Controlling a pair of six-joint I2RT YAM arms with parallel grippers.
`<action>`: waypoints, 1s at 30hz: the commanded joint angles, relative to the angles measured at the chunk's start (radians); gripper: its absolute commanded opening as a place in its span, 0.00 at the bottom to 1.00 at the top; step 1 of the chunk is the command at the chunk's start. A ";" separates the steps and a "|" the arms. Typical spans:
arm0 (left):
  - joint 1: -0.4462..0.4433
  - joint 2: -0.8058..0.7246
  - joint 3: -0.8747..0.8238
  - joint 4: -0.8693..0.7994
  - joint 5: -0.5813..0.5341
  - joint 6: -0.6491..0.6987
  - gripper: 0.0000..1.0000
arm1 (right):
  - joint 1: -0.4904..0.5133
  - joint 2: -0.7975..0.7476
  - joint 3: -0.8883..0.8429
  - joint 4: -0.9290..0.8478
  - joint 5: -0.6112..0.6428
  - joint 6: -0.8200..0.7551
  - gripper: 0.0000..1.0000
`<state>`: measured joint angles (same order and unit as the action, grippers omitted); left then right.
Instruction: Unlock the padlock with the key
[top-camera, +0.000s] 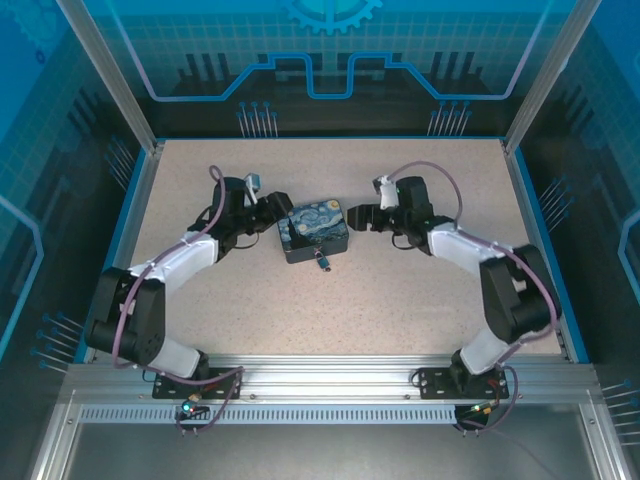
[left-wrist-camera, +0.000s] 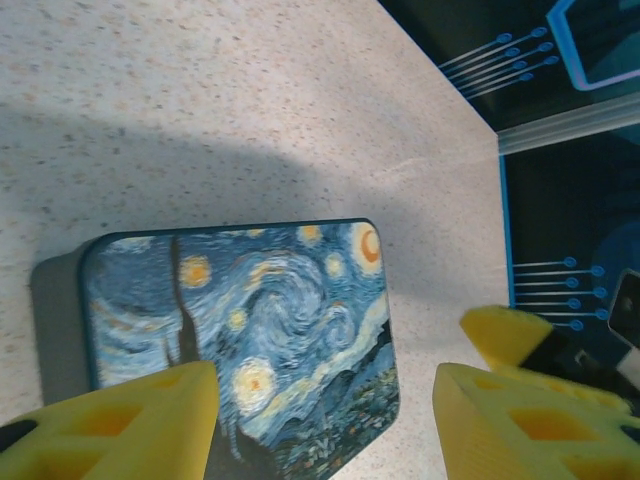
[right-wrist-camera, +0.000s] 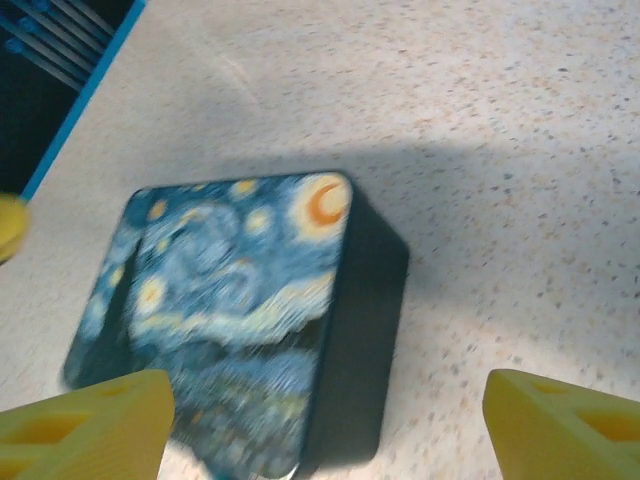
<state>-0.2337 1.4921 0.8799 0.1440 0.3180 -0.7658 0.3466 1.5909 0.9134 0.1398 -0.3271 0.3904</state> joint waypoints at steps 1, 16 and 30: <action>0.004 0.022 0.036 0.069 0.092 -0.025 0.58 | 0.035 -0.068 -0.123 0.007 -0.112 -0.012 0.76; -0.004 0.156 0.081 0.169 0.253 -0.080 0.58 | 0.293 0.131 -0.188 0.309 0.120 0.096 0.62; -0.004 0.229 0.119 0.171 0.257 -0.086 0.58 | 0.293 0.233 -0.149 0.326 0.093 0.090 0.50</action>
<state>-0.2367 1.6989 0.9756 0.2955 0.5480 -0.8398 0.6327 1.8019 0.7464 0.4408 -0.2176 0.4805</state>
